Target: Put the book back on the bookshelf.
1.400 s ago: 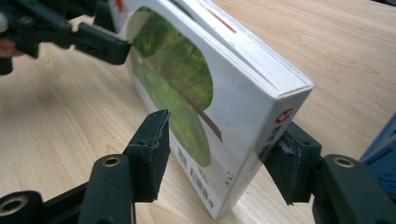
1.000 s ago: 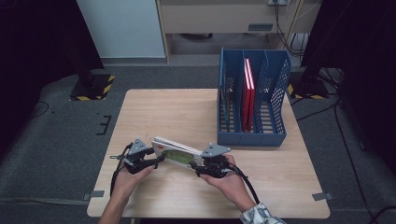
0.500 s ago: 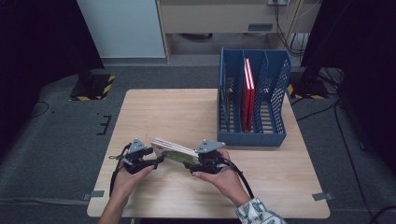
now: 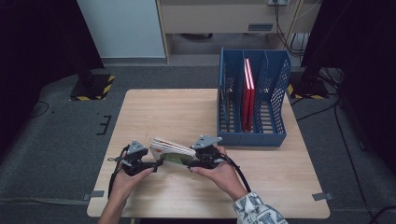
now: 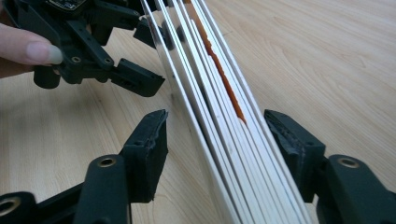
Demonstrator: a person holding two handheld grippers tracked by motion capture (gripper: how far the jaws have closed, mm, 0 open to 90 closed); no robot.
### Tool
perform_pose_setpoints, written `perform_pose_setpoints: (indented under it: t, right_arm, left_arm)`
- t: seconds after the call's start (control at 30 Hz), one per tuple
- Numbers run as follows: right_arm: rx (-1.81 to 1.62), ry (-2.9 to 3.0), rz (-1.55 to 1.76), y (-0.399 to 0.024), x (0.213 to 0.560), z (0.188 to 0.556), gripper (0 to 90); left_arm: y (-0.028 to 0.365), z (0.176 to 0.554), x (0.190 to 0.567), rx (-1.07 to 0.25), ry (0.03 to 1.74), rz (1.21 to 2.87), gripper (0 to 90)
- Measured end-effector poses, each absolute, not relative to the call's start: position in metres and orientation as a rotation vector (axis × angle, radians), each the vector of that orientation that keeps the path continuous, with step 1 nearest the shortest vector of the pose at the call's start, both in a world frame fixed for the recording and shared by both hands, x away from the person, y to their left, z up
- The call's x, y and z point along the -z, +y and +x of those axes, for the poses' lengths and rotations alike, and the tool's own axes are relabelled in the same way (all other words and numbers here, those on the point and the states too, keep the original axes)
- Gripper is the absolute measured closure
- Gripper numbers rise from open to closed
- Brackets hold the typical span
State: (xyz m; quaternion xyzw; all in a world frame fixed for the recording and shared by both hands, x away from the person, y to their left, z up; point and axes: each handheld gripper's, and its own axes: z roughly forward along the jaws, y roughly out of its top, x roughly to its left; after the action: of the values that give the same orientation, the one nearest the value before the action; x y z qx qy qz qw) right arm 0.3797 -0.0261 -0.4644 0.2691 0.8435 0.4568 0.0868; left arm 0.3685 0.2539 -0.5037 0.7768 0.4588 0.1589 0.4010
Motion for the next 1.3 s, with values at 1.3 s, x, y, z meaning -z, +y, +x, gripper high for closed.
perform_pose_setpoints:
  t: [1.3]
  right_arm:
    - [-1.321, 2.621, 0.717, -0.016, 0.47, 0.397, 66.0]
  left_arm:
    - [0.275, 0.362, 0.51, -0.428, 1.237, 2.033, 3.5]
